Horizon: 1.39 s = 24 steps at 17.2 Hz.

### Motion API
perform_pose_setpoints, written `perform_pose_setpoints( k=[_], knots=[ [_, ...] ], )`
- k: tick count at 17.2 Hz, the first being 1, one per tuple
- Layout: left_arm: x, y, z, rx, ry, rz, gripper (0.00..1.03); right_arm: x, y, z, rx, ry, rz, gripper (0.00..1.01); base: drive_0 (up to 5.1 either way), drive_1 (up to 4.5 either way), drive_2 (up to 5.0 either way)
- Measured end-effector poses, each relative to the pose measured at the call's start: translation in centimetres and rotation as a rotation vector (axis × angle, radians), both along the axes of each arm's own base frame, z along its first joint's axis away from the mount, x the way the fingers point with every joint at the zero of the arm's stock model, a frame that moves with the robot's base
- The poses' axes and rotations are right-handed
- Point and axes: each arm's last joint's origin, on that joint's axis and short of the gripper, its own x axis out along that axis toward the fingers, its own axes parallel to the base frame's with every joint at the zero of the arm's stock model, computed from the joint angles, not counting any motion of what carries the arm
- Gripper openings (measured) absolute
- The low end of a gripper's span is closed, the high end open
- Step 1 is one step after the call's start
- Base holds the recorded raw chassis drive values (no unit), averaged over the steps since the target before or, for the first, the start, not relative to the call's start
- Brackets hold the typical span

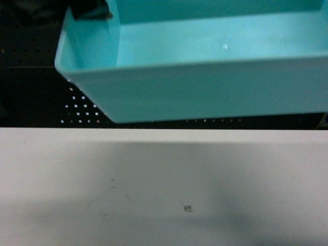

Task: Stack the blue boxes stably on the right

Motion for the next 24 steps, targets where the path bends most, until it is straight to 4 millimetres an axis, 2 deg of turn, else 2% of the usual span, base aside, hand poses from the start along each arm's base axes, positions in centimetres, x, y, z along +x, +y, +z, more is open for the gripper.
perform_pose_setpoints(
  k=[2,4,6,9,20,24],
  knots=[
    [-0.2,0.1,2.0,-0.013,-0.062,-0.014,0.02,-0.4,-0.3,1.9,0.02,-0.052,0.003,0.03,0.0,0.0,0.0],
    [-0.4,0.1,2.7,-0.011,-0.108,-0.016,0.02,-0.6,-0.6,2.7,0.032,-0.083,0.012,0.03,0.0,0.0,0.0],
    [-0.6,0.0,2.0,0.008,-0.153,-0.003,0.02,-0.7,-1.1,2.6,0.043,-0.114,0.009,0.02,0.0,0.0,0.0],
    [-0.7,-0.1,1.7,0.019,-0.143,-0.007,0.02,-0.9,-1.4,1.5,0.059,-0.099,0.01,0.02,0.0,0.0,0.0],
    [-0.7,-0.1,1.7,0.021,-0.146,-0.008,0.02,-0.9,-1.5,1.5,0.064,-0.102,0.01,0.02,0.0,0.0,0.0],
    [-0.7,-0.1,1.7,0.022,-0.147,-0.009,0.02,-0.9,-1.5,1.5,0.066,-0.102,0.01,0.02,-1.9,-1.88,-1.9]
  ],
)
